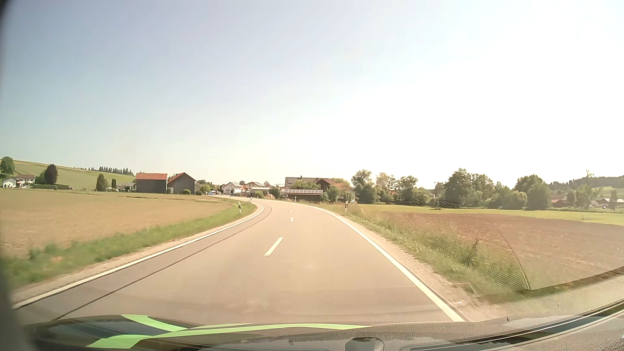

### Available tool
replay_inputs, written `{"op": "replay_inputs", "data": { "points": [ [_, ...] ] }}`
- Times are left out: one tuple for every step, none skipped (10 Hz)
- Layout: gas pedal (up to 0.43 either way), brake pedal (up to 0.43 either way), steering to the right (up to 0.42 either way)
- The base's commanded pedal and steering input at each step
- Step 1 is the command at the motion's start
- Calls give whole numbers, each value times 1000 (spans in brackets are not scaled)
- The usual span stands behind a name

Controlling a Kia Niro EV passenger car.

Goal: Follow the waypoints while adhering to traffic rules and regulations

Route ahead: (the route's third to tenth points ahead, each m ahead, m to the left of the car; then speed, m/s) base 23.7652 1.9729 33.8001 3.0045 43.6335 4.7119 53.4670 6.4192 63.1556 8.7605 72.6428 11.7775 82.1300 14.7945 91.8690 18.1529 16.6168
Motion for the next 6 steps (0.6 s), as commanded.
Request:
{"op": "replay_inputs", "data": {
  "points": [
    [169,0,-16],
    [150,0,-16],
    [118,0,-16],
    [118,0,-18],
    [118,0,-19],
    [118,0,-19]
  ]
}}
